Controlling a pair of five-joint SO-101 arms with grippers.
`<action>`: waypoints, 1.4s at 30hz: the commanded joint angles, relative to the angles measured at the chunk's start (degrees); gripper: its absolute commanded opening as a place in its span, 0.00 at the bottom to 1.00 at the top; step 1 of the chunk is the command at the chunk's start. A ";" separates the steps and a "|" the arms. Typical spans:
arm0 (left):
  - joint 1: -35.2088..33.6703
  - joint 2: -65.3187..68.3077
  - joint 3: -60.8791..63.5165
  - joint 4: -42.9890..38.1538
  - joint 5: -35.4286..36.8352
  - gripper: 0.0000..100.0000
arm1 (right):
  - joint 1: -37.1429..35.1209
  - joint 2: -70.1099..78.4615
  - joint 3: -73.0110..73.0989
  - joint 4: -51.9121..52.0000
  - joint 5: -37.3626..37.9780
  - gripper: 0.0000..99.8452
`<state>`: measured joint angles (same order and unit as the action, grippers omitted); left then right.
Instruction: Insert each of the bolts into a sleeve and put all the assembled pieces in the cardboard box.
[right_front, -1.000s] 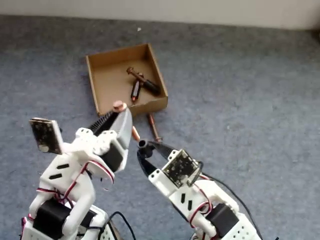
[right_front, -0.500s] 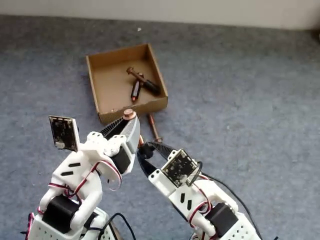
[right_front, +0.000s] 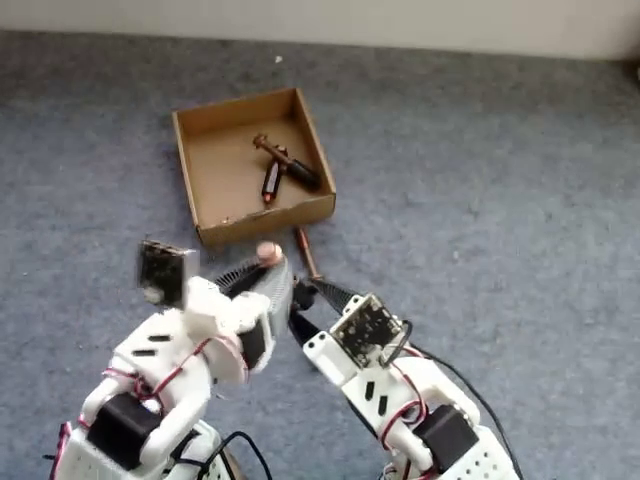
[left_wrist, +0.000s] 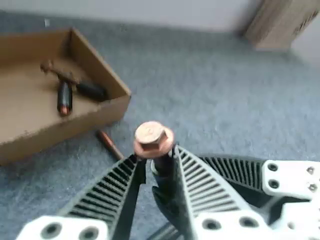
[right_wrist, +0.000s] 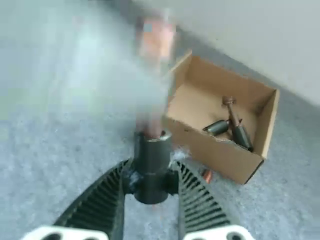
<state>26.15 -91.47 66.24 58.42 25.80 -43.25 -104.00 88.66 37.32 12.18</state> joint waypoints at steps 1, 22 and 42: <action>0.48 0.48 -1.10 4.13 1.05 0.24 | 1.89 -0.66 -1.63 -1.89 -0.09 0.00; -25.01 0.48 -4.35 4.75 2.11 0.02 | 11.38 35.91 -20.79 -1.89 -8.62 0.00; -38.37 0.48 24.31 -21.80 2.29 0.00 | 6.64 109.49 -65.36 -41.89 -8.53 0.00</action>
<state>-11.47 -90.68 89.80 41.71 27.47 -36.04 -1.41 34.15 -1.63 4.18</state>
